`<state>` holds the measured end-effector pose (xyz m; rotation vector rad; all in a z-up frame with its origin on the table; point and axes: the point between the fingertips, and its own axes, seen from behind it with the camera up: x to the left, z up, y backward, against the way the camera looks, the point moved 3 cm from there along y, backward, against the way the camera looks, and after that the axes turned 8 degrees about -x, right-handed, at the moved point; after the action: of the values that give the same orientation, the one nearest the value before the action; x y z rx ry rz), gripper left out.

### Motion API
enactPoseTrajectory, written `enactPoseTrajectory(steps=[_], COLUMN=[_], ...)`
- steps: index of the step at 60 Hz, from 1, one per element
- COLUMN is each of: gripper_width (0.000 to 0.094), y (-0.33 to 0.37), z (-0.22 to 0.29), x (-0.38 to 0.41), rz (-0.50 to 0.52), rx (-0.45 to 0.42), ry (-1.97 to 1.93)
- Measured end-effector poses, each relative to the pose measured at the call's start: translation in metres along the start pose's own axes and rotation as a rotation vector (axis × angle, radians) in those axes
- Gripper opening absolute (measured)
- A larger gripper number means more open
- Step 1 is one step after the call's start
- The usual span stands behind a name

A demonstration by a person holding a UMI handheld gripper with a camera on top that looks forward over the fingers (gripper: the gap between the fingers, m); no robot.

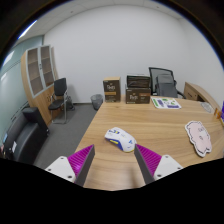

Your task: Arrange mouse

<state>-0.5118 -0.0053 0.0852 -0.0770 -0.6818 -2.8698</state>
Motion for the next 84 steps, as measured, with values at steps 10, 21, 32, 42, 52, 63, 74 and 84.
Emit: enactPoseTrajectory(steps=[10, 21, 32, 42, 52, 63, 74, 84], gripper_width=[0.0827, 0.0826, 0.0847, 0.0848, 0.0774, 0.0450, 0.0380, 0.0381], y=[-0.057, -0.095, -0.124, -0.150, -0.162, -0.162, -0.161, -0.134], z=[-0.015, -0.022, -0.012, 0.001, 0.001, -0.003, 0.001, 0.045], x=[-0.030, -0.043, -0.037, -0.059, -0.073, -0.069, -0.072, -0.137], rz=[0.051, 0.057, 0.035, -0.099, -0.216, -0.253, -0.154, -0.112], rx=[0.031, 0.041, 0.040, 0.033, 0.033, 0.055, 0.113, 0.040], ry=[0.022, 0.014, -0.026, -0.053, -0.016, -0.029, -0.016, -0.045])
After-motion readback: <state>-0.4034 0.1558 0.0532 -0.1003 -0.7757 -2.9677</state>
